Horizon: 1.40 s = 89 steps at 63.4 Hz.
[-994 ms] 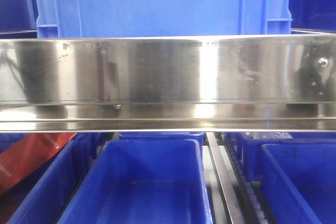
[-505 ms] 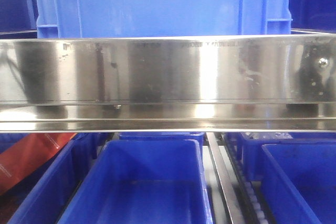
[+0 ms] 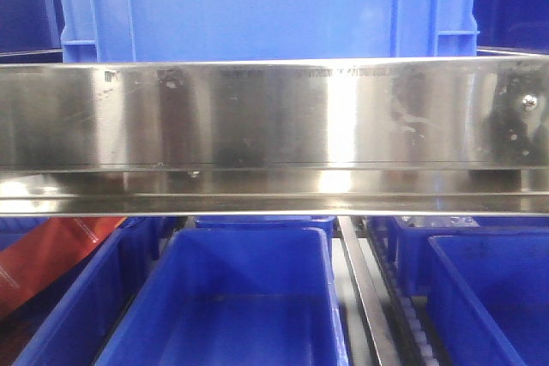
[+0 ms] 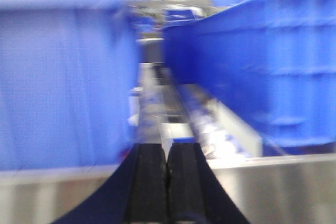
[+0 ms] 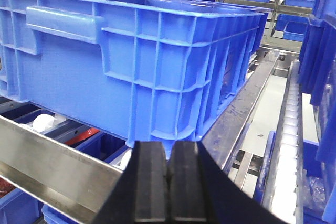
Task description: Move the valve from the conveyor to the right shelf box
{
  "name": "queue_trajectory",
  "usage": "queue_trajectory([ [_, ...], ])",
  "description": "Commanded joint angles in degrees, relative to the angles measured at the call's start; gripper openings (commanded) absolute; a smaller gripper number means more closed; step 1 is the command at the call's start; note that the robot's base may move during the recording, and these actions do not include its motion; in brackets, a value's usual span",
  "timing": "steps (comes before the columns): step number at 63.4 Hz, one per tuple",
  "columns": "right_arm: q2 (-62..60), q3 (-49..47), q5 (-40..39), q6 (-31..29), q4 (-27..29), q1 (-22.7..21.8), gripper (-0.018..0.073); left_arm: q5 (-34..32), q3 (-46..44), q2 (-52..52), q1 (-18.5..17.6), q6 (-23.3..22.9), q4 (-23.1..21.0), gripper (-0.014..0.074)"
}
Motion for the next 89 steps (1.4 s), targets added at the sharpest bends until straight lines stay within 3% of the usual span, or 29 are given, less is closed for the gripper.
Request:
queue_trajectory([
  [1, -0.33, 0.13, -1.56, -0.33, -0.2, -0.15, -0.0162, -5.46, 4.49, -1.0, 1.81, -0.39, -0.51, -0.0111],
  [4, -0.33, 0.13, -1.56, -0.33, -0.2, -0.15, -0.0162, -8.79, 4.54, -1.0, 1.96, -0.39, -0.75, -0.0111],
  [7, -0.33, 0.13, -1.56, -0.33, -0.2, -0.15, -0.0162, -5.34, 4.54, -1.0, 1.96, -0.39, -0.75, -0.0111],
  [70, -0.43, 0.27, -2.44, -0.33, -1.52, -0.45, -0.0162, -5.51, 4.54, -1.0, 1.84, -0.39, -0.75, -0.0111],
  [78, -1.15, 0.96, -2.01, -0.33, -2.74, -4.1, -0.0162, -5.51, 4.54, -1.0, 1.84, -0.39, -0.75, -0.0111],
  [89, -5.37, 5.37, -4.28, 1.61, -3.7, -14.29, -0.0162, -5.51, 4.54, -1.0, 1.84, -0.39, -0.75, -0.0111],
])
